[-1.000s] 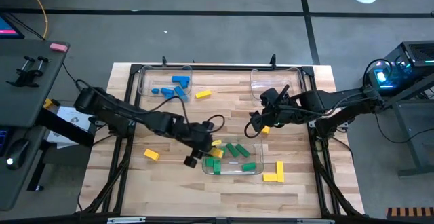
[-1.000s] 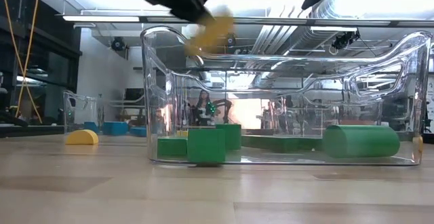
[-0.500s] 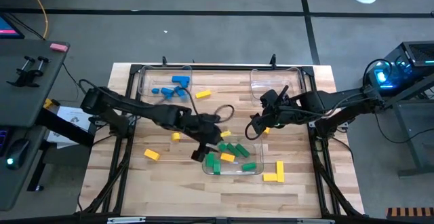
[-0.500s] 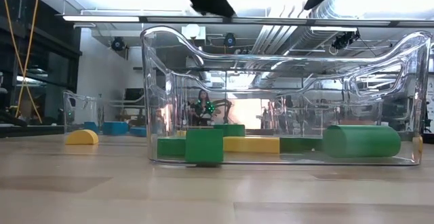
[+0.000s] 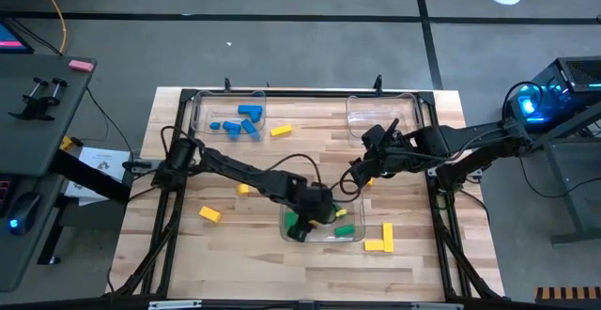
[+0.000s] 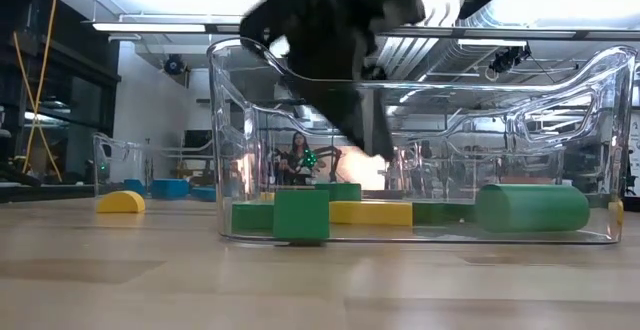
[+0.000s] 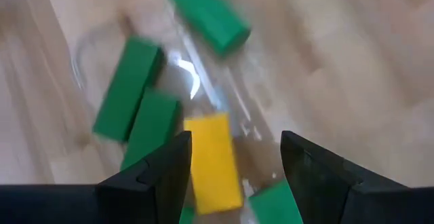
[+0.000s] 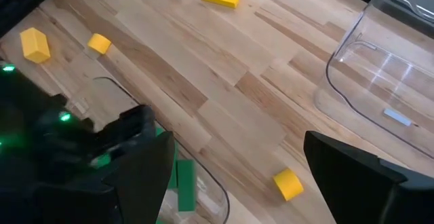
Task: Sort blocks
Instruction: Put the yellow block into the right transparent bin
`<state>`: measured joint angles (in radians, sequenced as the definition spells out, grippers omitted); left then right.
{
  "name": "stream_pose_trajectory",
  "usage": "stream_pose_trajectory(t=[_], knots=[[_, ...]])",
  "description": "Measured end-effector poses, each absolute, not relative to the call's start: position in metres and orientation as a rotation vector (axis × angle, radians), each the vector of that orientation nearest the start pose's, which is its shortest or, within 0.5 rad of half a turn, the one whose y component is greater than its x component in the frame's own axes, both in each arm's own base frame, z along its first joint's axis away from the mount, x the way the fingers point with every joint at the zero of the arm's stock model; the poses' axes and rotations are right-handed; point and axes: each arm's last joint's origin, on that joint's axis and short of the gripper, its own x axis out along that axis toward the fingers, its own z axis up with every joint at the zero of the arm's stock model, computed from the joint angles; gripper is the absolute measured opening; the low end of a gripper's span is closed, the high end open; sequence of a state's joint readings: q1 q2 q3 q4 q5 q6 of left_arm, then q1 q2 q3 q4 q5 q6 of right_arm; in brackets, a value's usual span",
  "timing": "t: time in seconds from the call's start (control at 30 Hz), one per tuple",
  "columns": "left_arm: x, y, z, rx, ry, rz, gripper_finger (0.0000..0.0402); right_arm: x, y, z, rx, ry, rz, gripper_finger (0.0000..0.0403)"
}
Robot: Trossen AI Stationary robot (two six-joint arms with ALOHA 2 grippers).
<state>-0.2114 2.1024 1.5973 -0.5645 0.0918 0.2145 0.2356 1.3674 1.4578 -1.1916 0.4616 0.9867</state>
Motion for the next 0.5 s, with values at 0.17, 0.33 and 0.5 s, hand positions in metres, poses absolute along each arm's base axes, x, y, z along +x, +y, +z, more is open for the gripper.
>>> stream_pose_trajectory(t=[0.17,0.33,0.5], knots=[[0.436,-0.090,0.162,0.252,1.107,-0.321,0.0211,0.244,0.045,0.360,0.515,0.823,-0.675,0.0326],[0.435,-0.088,0.158,0.255,1.133,-0.320,0.0211,0.244,0.045,0.360,0.514,0.823,-0.675,0.0326],[0.435,-0.088,0.156,0.269,1.138,-0.336,0.0211,0.244,0.045,0.360,0.496,0.827,-0.669,0.0326]])
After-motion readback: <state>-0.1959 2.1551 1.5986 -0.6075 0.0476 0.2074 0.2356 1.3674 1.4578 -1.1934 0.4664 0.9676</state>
